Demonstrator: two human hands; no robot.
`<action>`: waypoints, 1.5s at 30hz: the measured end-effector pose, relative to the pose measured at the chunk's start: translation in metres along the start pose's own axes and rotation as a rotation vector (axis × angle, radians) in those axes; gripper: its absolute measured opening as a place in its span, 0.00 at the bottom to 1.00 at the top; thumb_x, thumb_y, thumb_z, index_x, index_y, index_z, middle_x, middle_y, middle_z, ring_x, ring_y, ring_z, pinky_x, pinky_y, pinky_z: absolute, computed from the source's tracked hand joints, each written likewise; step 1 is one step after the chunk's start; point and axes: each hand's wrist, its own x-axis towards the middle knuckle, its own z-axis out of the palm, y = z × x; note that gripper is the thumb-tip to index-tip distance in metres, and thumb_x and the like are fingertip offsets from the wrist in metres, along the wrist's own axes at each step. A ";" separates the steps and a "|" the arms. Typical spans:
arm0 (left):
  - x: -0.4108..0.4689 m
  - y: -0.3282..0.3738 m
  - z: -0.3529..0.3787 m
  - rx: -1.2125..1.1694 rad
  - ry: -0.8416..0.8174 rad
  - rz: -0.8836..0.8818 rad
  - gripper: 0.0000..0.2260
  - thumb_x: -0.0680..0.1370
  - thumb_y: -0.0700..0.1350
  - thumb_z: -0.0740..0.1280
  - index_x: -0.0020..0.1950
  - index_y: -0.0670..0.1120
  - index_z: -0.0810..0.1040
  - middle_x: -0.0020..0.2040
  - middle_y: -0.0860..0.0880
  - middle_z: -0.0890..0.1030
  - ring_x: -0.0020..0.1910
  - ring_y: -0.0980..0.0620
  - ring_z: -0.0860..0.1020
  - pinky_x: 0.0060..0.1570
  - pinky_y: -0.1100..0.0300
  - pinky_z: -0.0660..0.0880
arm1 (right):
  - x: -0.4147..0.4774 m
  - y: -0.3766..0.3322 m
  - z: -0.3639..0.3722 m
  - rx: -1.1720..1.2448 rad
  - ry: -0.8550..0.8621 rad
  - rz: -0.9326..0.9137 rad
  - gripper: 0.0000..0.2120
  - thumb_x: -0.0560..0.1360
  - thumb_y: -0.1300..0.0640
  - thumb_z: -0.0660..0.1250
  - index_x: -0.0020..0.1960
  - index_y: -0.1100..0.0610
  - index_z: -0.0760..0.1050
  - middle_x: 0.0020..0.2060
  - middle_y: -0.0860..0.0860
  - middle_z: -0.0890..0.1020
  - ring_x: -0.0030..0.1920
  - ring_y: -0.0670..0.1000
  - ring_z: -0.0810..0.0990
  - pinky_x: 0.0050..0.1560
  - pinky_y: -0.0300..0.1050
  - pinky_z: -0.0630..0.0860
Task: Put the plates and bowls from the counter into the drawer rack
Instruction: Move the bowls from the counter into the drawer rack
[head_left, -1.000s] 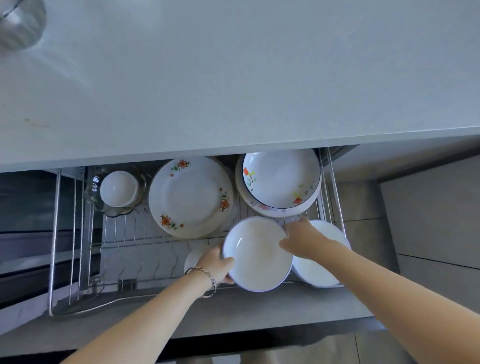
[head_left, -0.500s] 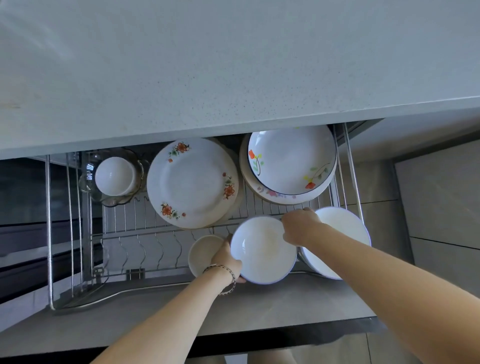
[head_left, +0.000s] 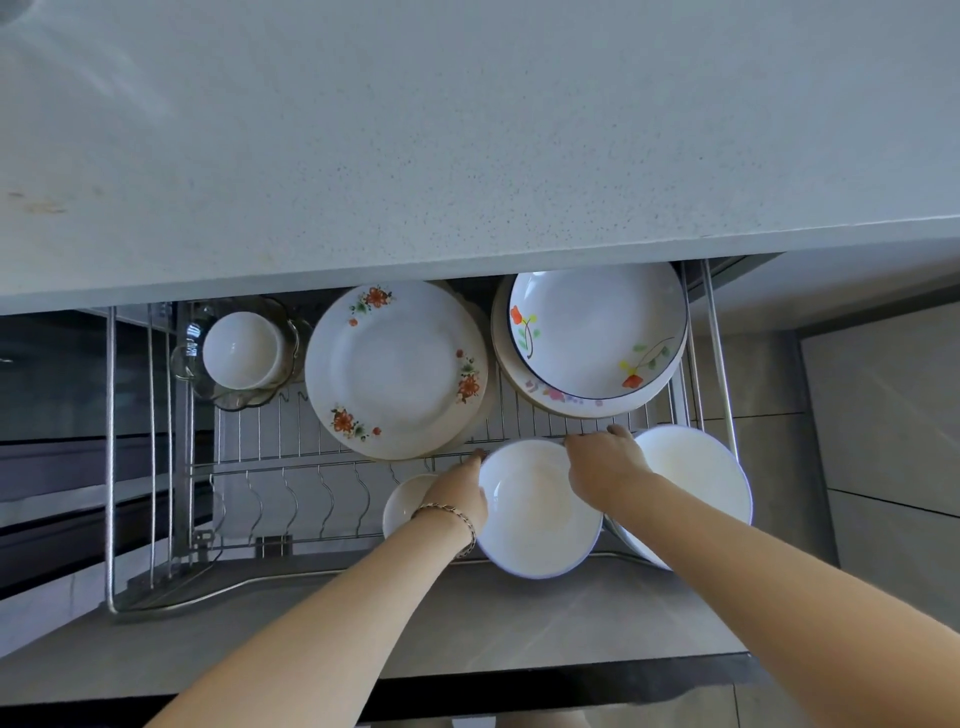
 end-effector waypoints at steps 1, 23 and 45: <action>0.000 0.001 -0.001 0.025 -0.004 0.001 0.22 0.81 0.40 0.53 0.76 0.45 0.56 0.67 0.43 0.73 0.64 0.44 0.73 0.62 0.54 0.70 | -0.001 0.000 0.001 -0.003 0.004 0.000 0.17 0.76 0.64 0.55 0.63 0.57 0.70 0.57 0.54 0.81 0.61 0.55 0.76 0.71 0.45 0.58; -0.134 -0.065 -0.296 -0.521 0.778 0.103 0.09 0.76 0.41 0.59 0.41 0.50 0.76 0.49 0.43 0.83 0.49 0.43 0.81 0.55 0.49 0.78 | -0.074 -0.128 -0.309 0.380 0.180 -0.306 0.17 0.79 0.54 0.57 0.66 0.55 0.72 0.64 0.51 0.76 0.65 0.53 0.73 0.66 0.46 0.67; -0.070 -0.216 -0.416 -0.827 0.731 0.041 0.12 0.75 0.38 0.57 0.36 0.54 0.71 0.48 0.45 0.80 0.48 0.42 0.81 0.53 0.51 0.76 | 0.104 -0.329 -0.438 1.593 0.162 -0.019 0.17 0.75 0.60 0.58 0.63 0.64 0.67 0.44 0.60 0.78 0.31 0.56 0.80 0.40 0.47 0.83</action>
